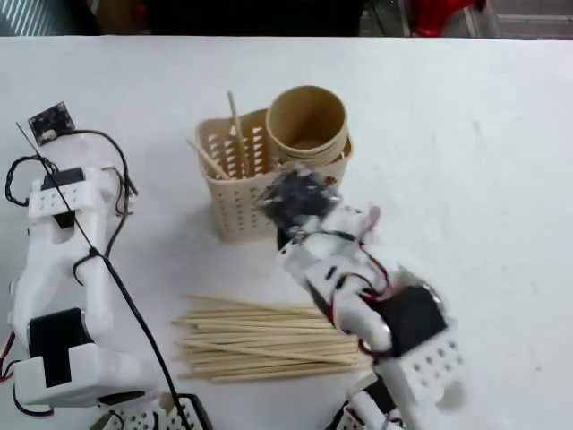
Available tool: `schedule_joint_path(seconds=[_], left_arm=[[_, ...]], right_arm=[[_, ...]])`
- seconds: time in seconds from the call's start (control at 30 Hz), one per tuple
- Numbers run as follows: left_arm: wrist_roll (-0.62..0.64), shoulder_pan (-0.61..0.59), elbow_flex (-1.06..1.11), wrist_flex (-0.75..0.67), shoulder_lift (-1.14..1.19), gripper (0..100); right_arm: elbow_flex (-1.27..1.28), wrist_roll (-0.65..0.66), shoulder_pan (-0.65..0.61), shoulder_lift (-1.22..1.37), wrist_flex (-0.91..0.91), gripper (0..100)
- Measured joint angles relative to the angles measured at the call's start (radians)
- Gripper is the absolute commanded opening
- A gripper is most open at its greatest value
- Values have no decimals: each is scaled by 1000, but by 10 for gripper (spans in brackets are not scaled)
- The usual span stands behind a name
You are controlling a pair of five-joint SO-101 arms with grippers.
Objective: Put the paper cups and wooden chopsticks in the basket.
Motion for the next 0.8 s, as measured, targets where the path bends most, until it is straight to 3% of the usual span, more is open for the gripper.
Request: schedule_joint_path(seconds=[0.23, 0.33, 0.8], left_arm=[[0, 0, 0, -9, 0, 162], [0, 0, 0, -9, 0, 162], [0, 0, 0, -9, 0, 162]], right_arm=[[210, 169, -170, 339, -161, 170], [249, 199, -170, 453, -259, 170], [253, 227, -169, 717, -402, 170]])
